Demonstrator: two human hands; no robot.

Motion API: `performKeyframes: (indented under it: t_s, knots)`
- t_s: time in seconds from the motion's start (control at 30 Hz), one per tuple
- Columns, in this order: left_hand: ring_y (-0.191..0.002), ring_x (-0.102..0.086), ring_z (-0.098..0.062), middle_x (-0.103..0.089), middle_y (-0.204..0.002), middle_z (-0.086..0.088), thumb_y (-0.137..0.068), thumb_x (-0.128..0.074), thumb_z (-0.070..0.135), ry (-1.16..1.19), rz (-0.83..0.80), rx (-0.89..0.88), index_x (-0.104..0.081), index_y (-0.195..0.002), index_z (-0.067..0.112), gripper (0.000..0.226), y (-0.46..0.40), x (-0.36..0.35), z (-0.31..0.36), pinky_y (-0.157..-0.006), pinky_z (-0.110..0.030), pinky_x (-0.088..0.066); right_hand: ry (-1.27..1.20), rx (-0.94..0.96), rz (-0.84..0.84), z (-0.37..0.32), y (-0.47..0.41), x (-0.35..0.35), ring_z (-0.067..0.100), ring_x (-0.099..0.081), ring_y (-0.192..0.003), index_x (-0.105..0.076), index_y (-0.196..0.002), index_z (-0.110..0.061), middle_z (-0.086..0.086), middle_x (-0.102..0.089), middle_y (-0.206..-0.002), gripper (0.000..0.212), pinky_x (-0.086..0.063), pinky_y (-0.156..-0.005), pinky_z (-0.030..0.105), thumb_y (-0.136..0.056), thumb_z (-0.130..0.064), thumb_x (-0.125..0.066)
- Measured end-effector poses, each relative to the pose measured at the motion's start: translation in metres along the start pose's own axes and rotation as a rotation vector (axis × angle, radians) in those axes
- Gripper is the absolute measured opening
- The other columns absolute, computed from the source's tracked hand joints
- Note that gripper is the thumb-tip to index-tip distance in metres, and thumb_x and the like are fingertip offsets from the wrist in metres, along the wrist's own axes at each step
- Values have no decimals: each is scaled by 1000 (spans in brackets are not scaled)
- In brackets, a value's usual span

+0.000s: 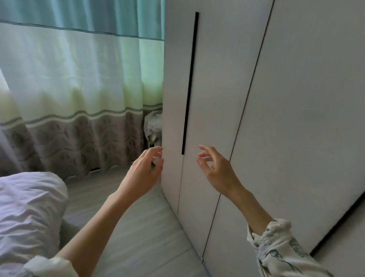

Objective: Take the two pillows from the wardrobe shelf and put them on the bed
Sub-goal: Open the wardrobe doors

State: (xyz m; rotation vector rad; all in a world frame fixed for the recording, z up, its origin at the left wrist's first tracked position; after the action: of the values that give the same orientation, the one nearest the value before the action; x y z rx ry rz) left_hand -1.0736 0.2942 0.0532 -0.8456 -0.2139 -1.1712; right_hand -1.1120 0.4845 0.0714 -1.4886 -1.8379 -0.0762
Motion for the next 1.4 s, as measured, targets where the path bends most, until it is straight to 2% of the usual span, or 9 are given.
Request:
performKeyframes:
  t_s: [0.2, 0.43, 0.63, 0.8, 0.9, 1.0, 1.17, 1.3, 1.4]
  knots:
    - [-107, -55, -17, -57, -123, -2, -94, -46, 24, -16, 41, 30, -49, -127, 19, 34, -91, -2, -48, -91, -39, -46, 1, 22, -21, 24, -102, -22, 9, -53, -105, -44, -132, -19, -1, -57, -115, 39, -37, -77, 11, -94, -29, -48]
    - [-105, -55, -11, -59, -120, 0, -94, -46, 24, 6, -11, 7, -52, -125, 20, 32, -191, -24, -114, -86, -28, -41, 54, -24, 11, 61, -204, -46, 9, -53, -103, -46, -130, -21, -4, -56, -112, 38, -44, -90, 28, -93, -29, -49]
    - [-103, -56, -12, -60, -116, 1, -94, -45, 23, 82, -112, -57, -53, -122, 18, 30, -299, -40, -169, -92, -36, -46, 75, -90, 168, 89, -298, -69, 9, -54, -101, -48, -127, -21, -5, -56, -108, 36, -42, -85, 23, -92, -29, -50]
    - [-103, -57, -13, -60, -113, 3, -95, -46, 21, 147, -214, -133, -53, -122, 17, 29, -383, -52, -199, -93, -38, -46, 159, -182, 269, 110, -350, -86, 9, -52, -109, -47, -129, -22, -3, -58, -116, 37, -40, -90, 25, -93, -30, -49]
    - [-104, -56, -11, -61, -112, 2, -95, -46, 19, 226, -268, -127, -54, -120, 17, 27, -427, -68, -205, -92, -34, -46, 279, -187, 299, 114, -378, -78, 11, -50, -114, -45, -131, -23, -3, -57, -121, 38, -41, -97, 31, -93, -29, -48]
    - [-105, -54, -9, -61, -113, 1, -95, -46, 18, 300, -327, -156, -54, -122, 17, 28, -467, -88, -196, -91, -29, -45, 455, -185, 334, 112, -405, -63, 10, -47, -117, -43, -133, -24, -6, -55, -125, 40, -39, -95, 28, -94, -31, -46]
    - [-106, -53, -13, -58, -116, -4, -94, -47, 13, 379, -338, -250, -51, -127, 14, 33, -536, -112, -169, -95, -35, -45, 690, -34, 537, 89, -459, -26, 22, -41, -128, -49, -131, -13, 5, -53, -132, 39, -26, -105, 29, -92, -20, -51]
    - [-109, -48, -12, -49, -118, 1, -94, -46, 13, 437, -315, -317, -45, -134, 14, 39, -580, -128, -154, -96, -30, -42, 1031, 38, 580, 91, -499, -25, 31, -26, -139, -47, -133, -11, 13, -41, -144, 46, -8, -112, 55, -89, -21, -55]
    - [-110, -47, -10, -46, -122, 1, -95, -43, 14, 439, -342, -318, -40, -137, 16, 42, -603, -143, -143, -90, -19, -35, 1253, -24, 584, 109, -515, -28, 34, -23, -139, -45, -135, -13, 15, -36, -147, 57, -6, -109, 62, -82, -25, -64]
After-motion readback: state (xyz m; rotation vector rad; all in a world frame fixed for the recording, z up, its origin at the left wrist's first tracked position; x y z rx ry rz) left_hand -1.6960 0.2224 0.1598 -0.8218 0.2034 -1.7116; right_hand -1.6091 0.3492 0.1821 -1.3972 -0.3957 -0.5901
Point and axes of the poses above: each hand's wrist, its own y-axis away from the middle knuckle, its own x-axis out of the back of the hand, z = x × y, the point moved 7 cm from there along -y, towards the middle knuckle
